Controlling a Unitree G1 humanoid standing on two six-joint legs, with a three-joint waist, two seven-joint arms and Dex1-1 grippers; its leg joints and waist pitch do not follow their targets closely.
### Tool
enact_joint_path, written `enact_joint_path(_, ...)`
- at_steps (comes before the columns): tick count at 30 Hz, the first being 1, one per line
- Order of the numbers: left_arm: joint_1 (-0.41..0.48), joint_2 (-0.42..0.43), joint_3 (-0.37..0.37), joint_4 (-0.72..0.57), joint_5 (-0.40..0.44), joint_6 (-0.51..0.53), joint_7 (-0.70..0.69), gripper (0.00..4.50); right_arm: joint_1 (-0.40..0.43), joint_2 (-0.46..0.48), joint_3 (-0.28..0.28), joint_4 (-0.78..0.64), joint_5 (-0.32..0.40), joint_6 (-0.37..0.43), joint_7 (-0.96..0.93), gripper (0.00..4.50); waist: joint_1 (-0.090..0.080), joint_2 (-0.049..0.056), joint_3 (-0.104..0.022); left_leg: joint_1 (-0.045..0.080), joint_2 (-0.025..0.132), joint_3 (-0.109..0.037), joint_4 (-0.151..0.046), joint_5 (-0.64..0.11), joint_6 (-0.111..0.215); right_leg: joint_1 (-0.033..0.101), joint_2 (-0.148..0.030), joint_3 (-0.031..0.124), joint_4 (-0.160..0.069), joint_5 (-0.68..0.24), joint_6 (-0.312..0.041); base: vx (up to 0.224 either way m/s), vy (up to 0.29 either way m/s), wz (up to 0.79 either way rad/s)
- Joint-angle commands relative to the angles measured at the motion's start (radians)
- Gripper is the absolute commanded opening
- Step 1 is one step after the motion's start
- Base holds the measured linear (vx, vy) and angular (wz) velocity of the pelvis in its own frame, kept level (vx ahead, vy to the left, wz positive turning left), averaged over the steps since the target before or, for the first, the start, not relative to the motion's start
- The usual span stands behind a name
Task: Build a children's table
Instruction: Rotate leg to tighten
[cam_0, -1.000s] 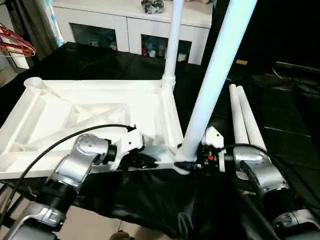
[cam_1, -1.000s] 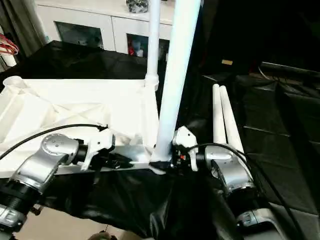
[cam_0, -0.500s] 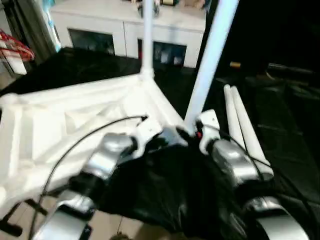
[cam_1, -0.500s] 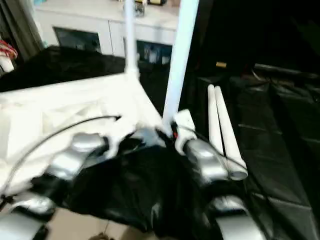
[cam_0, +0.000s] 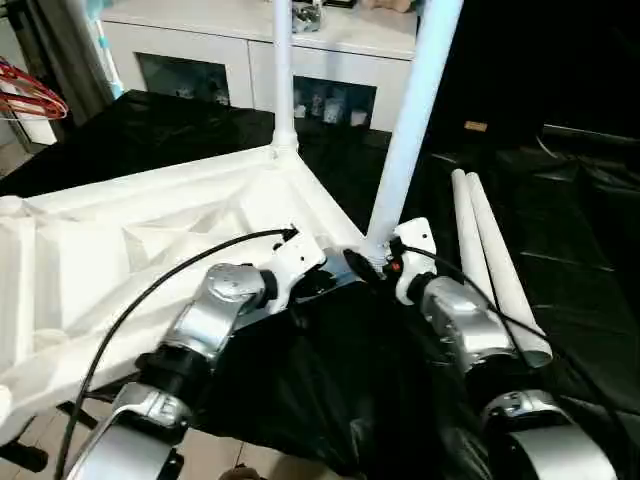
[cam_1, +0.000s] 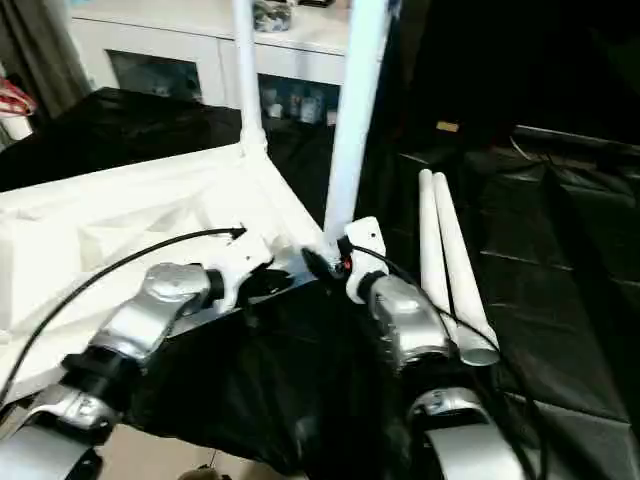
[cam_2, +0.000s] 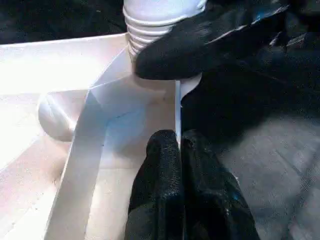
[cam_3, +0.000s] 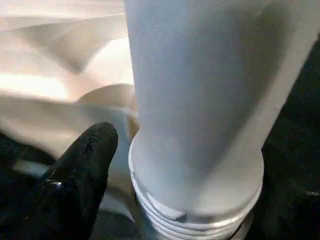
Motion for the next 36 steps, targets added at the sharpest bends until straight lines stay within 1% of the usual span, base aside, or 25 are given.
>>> enact_joint_path(1, 0.012, -0.008, -0.035, -0.032, -0.041, -0.036, -0.078, 0.0, 0.015, 0.008, 0.077, -0.06, 0.024, -0.007, 0.167, 3.99, 0.001, -0.003, -0.058, 0.002, 0.045, -0.012, -0.058, -0.186, 0.053, 0.047, -0.078, 0.051, -0.07, -0.147, -0.183, 0.0, 0.0, 0.0)
enact_joint_path(3, 0.021, 0.017, -0.038, -0.045, -0.05, -0.044, -0.123, 0.0, 0.035, -0.026, 0.098, -0.099, 0.036, -0.005, 0.259, 3.99, 0.002, -0.003, -0.059, -0.001, 0.046, -0.012, -0.055, -0.17, 0.061, 0.048, -0.076, 0.049, -0.066, -0.114, -0.194, 0.0, 0.0, 0.0)
enact_joint_path(4, 0.024, 0.022, -0.039, -0.048, -0.051, -0.046, -0.134, 0.0, 0.039, -0.034, 0.101, -0.105, 0.036, -0.007, 0.282, 3.99, 0.002, -0.001, -0.059, -0.001, 0.047, -0.01, -0.053, -0.163, 0.069, 0.047, -0.074, 0.047, -0.062, -0.081, -0.211, 0.0, 0.0, 0.0)
enact_joint_path(5, 0.024, 0.022, -0.039, -0.048, -0.051, -0.046, -0.134, 0.0, 0.039, -0.034, 0.101, -0.105, 0.036, -0.007, 0.282, 3.99, 0.002, -0.001, -0.059, -0.001, 0.047, -0.01, -0.053, -0.163, 0.069, 0.047, -0.074, 0.047, -0.062, -0.081, -0.211, 0.0, 0.0, 0.0)
enact_joint_path(6, 0.033, 0.049, -0.043, -0.061, -0.06, -0.046, -0.18, 0.0, 0.056, -0.069, 0.122, -0.136, 0.042, 0.001, 0.363, 3.99, 0.004, -0.003, -0.06, 0.0, 0.046, -0.01, -0.051, -0.158, 0.072, 0.048, -0.074, 0.046, -0.06, -0.068, -0.223, 0.0, 0.0, 0.0)
enact_joint_path(7, 0.04, 0.067, -0.045, -0.072, -0.066, -0.044, -0.211, 0.0, 0.066, -0.09, 0.136, -0.155, 0.043, 0.003, 0.409, 3.99, 0.007, -0.003, -0.06, -0.003, 0.047, -0.008, -0.048, -0.154, 0.081, 0.048, -0.073, 0.046, -0.058, -0.057, -0.224, 0.0, 0.0, 0.0)
enact_joint_path(8, 0.045, 0.082, -0.047, -0.078, -0.07, -0.043, -0.234, 0.0, 0.076, -0.109, 0.149, -0.175, 0.045, 0.007, 0.447, 3.99, 0.008, -0.001, -0.059, -0.002, 0.047, -0.008, -0.049, -0.157, 0.084, 0.047, -0.073, 0.046, -0.059, -0.061, -0.224, 0.0, 0.0, 0.0)
enact_joint_path(9, 0.045, 0.082, -0.047, -0.078, -0.07, -0.043, -0.234, 0.0, 0.076, -0.109, 0.149, -0.175, 0.045, 0.007, 0.447, 3.82, 0.008, -0.002, -0.059, -0.002, 0.046, -0.007, -0.048, -0.157, 0.086, 0.046, -0.072, 0.046, -0.059, -0.064, -0.224, 0.0, 0.0, 0.0)
enact_joint_path(11, 0.052, 0.105, -0.05, -0.088, -0.077, -0.045, -0.268, 0.0, 0.09, -0.133, 0.163, -0.203, 0.047, 0.014, 0.501, 3.82, 0.011, -0.001, -0.057, 0.0, 0.048, -0.008, -0.05, -0.174, 0.08, 0.045, -0.075, 0.046, -0.064, -0.103, -0.223, 0.0, 0.0, 0.0)
enact_joint_path(16, 0.066, 0.144, -0.047, -0.112, -0.095, -0.037, -0.34, 0.0, 0.125, -0.177, 0.197, -0.284, 0.063, 0.055, 0.606, 3.4, 0.013, -0.003, -0.054, 0.0, 0.049, -0.01, -0.055, -0.207, 0.064, 0.044, -0.076, 0.047, -0.069, -0.17, -0.207, 0.0, 0.0, 0.0)
enact_joint_path(18, 0.068, 0.153, -0.05, -0.119, -0.1, -0.032, -0.352, 0.0, 0.133, -0.182, 0.207, -0.298, 0.063, 0.062, 0.62, 3.4, 0.014, -0.003, -0.054, 0.001, 0.049, -0.009, -0.055, -0.215, 0.059, 0.042, -0.076, 0.048, -0.071, -0.188, -0.205, 0.0, 0.0, 0.0)
enact_joint_path(19, 0.07, 0.156, -0.052, -0.122, -0.103, -0.028, -0.357, 0.0, 0.139, -0.183, 0.214, -0.306, 0.062, 0.068, 0.627, 3.2, 0.015, -0.003, -0.055, 0.002, 0.049, -0.009, -0.055, -0.212, 0.058, 0.042, -0.077, 0.048, -0.071, -0.187, -0.204, 0.0, 0.0, 0.0)
enact_joint_path(22, 0.072, 0.152, -0.048, -0.121, -0.103, -0.027, -0.349, 0.0, 0.143, -0.175, 0.214, -0.308, 0.061, 0.072, 0.621, 3.03, 0.015, -0.004, -0.056, 0.001, 0.048, -0.01, -0.054, -0.195, 0.055, 0.042, -0.076, 0.048, -0.068, -0.165, -0.207, 0.0, 0.0, 0.0)
enact_joint_path(23, 0.071, 0.143, -0.045, -0.119, -0.104, -0.027, -0.332, 0.0, 0.144, -0.165, 0.21, -0.305, 0.058, 0.072, 0.603, 2.99, 0.014, -0.005, -0.056, 0.0, 0.047, -0.01, -0.054, -0.191, 0.057, 0.043, -0.076, 0.048, -0.067, -0.16, -0.208, 0.0, 0.0, 0.0)
enact_joint_path(26, 0.065, 0.125, -0.038, -0.108, -0.096, -0.036, -0.295, 0.0, 0.139, -0.144, 0.197, -0.286, 0.048, 0.078, 0.551, 2.78, 0.014, -0.005, -0.055, 0.0, 0.047, -0.009, -0.054, -0.19, 0.055, 0.042, -0.076, 0.048, -0.069, -0.166, -0.205, 0.0, 0.0, 0.0)
enact_joint_path(27, 0.056, 0.108, -0.033, -0.094, -0.085, -0.034, -0.255, 0.0, 0.127, -0.122, 0.181, -0.254, 0.031, 0.076, 0.478, 2.76, 0.013, -0.005, -0.054, 0.0, 0.046, -0.009, -0.054, -0.196, 0.053, 0.042, -0.076, 0.048, -0.07, -0.175, -0.203, 0.0, 0.0, 0.0)
enact_joint_path(28, 0.047, 0.095, -0.028, -0.082, -0.076, -0.03, -0.223, 0.0, 0.116, -0.105, 0.169, -0.228, 0.016, 0.075, 0.414, 2.75, 0.008, -0.005, -0.05, 0.002, 0.045, -0.012, -0.059, -0.226, 0.035, 0.04, -0.08, 0.049, -0.078, -0.237, -0.192, 0.0, 0.0, 0.0)
enact_joint_path(29, 0.037, 0.081, -0.023, -0.066, -0.066, -0.027, -0.186, 0.0, 0.1, -0.085, 0.154, -0.191, -0.004, 0.063, 0.329, 2.74, 0.006, -0.004, -0.05, 0.004, 0.044, -0.013, -0.061, -0.239, 0.023, 0.037, -0.081, 0.049, -0.08, -0.271, -0.187, 0.0, 0.0, 0.0)
enact_joint_path(30, 0.019, 0.058, -0.016, -0.038, -0.05, -0.02, -0.129, 0.0, 0.072, -0.054, 0.13, -0.128, -0.032, 0.042, 0.195, 2.73, -0.002, -0.006, -0.046, 0.006, 0.042, -0.016, -0.065, -0.269, 0.003, 0.037, -0.083, 0.048, -0.087, -0.342, -0.169, 0.0, 0.0, 0.0)
enact_joint_path(31, 0.012, 0.049, -0.015, -0.028, -0.044, -0.017, -0.106, 0.0, 0.062, -0.043, 0.121, -0.108, -0.037, 0.044, 0.151, 2.73, -0.005, -0.006, -0.044, 0.005, 0.042, -0.018, -0.068, -0.284, -0.007, 0.039, -0.084, 0.047, -0.089, -0.382, -0.157, 0.0, 0.0, 0.0)
enact_joint_path(32, -0.002, 0.03, -0.009, -0.007, -0.036, -0.012, -0.06, 0.0, 0.045, -0.022, 0.108, -0.072, -0.046, 0.044, 0.069, 2.72, -0.007, -0.005, -0.047, 0.007, 0.043, -0.022, -0.069, -0.298, -0.019, 0.04, -0.087, 0.046, -0.094, -0.423, -0.134, 0.0, 0.0, 0.0)
enact_joint_path(33, -0.009, 0.022, -0.006, 0.002, -0.033, -0.01, -0.041, 0.0, 0.038, -0.014, 0.102, -0.058, -0.049, 0.045, 0.036, 2.72, -0.01, -0.006, -0.046, 0.007, 0.043, -0.021, -0.07, -0.301, -0.022, 0.039, -0.086, 0.047, -0.094, -0.426, -0.13, 0.0, 0.0, 0.0)
enact_joint_path(34, -0.019, 0.004, -0.003, 0.015, -0.032, -0.003, -0.012, 0.0, 0.025, 0.005, 0.091, -0.031, -0.049, 0.049, -0.019, 2.72, -0.011, -0.002, -0.045, 0.015, 0.042, -0.02, -0.069, -0.328, -0.022, 0.03, -0.085, 0.05, -0.102, -0.446, -0.122, 0.0, 0.0, 0.0)
enact_joint_path(35, -0.024, -0.005, -0.002, 0.022, -0.031, 0.001, 0.001, 0.0, 0.018, 0.015, 0.085, -0.017, -0.048, 0.05, -0.046, 2.72, -0.011, -0.003, -0.045, 0.017, 0.04, -0.02, -0.068, -0.333, -0.019, 0.029, -0.085, 0.05, -0.104, -0.453, -0.12, 0.0, 0.0, 0.0)
enact_joint_path(36, -0.035, -0.025, -0.002, 0.035, -0.022, 0.006, 0.037, 0.0, 0.003, 0.038, 0.07, 0.008, -0.046, 0.06, -0.113, 2.71, -0.011, -0.005, -0.046, 0.016, 0.042, -0.02, -0.069, -0.327, -0.016, 0.03, -0.086, 0.05, -0.104, -0.447, -0.119, 0.0, 0.0, 0.0)
